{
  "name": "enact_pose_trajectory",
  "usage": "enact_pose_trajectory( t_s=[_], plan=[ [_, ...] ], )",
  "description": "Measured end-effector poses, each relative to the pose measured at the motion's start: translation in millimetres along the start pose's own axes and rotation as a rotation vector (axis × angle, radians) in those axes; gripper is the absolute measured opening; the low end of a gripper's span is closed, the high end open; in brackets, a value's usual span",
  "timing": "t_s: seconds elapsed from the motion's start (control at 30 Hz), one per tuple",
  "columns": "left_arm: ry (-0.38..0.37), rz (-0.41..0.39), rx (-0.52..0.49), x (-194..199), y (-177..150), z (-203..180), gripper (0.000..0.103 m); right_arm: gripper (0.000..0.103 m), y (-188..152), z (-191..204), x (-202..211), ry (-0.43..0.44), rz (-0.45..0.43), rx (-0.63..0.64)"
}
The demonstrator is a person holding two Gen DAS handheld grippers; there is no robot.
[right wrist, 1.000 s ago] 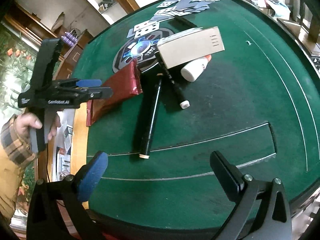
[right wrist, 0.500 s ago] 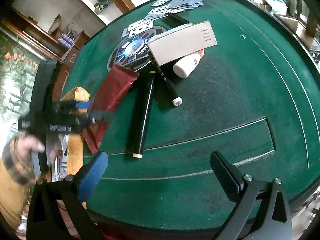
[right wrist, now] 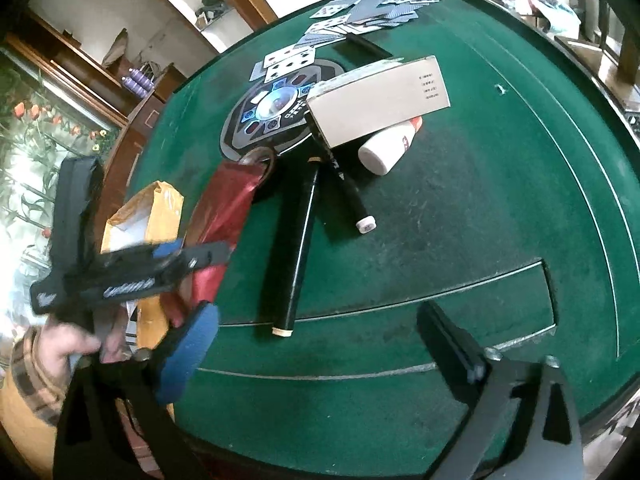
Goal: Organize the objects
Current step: 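Lift the red pouch with the left tool while the right tool grasps a black marker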
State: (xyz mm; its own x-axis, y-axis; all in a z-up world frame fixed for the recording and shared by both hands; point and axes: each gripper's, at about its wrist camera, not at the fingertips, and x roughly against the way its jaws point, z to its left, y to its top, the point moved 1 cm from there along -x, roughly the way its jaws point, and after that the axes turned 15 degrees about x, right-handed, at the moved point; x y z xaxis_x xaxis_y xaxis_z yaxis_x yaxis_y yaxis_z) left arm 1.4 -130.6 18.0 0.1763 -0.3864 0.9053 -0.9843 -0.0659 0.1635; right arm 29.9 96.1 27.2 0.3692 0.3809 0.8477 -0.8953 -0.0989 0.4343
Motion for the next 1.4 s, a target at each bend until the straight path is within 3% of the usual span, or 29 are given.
enact_pose_trajectory(
  t_s=[0.03,0.1,0.13,0.4,0.57,0.7,0.73,1.17,1.4],
  plan=[
    [-0.005,-0.005,0.020,2,-7,2,0.053,0.081,0,-1,-3,-0.011,0.012,0.007],
    [-0.005,-0.008,0.037,4,-20,-2,0.053,0.048,2,-1,-10,-0.035,0.047,0.020],
    [-0.004,-0.008,0.047,5,-25,-2,0.053,0.044,4,-1,-14,-0.035,0.063,0.028],
    [0.005,-0.048,0.075,10,-49,-2,0.053,0.043,35,14,-45,-0.019,0.092,0.077],
    [0.005,-0.052,0.087,9,-50,-2,0.053,0.042,51,22,-68,-0.105,0.139,0.114],
    [0.013,-0.055,0.082,8,-49,-3,0.053,0.015,51,28,-73,-0.188,0.149,0.222],
    [0.015,-0.055,0.081,8,-49,-3,0.053,0.013,50,27,-73,-0.205,0.152,0.249],
    [0.097,-0.069,0.031,3,-51,-14,0.051,0.013,26,11,-53,-0.228,0.163,0.260],
    [0.105,-0.071,0.042,4,-51,-14,0.049,0.013,21,16,-45,-0.206,0.138,0.244]
  ],
)
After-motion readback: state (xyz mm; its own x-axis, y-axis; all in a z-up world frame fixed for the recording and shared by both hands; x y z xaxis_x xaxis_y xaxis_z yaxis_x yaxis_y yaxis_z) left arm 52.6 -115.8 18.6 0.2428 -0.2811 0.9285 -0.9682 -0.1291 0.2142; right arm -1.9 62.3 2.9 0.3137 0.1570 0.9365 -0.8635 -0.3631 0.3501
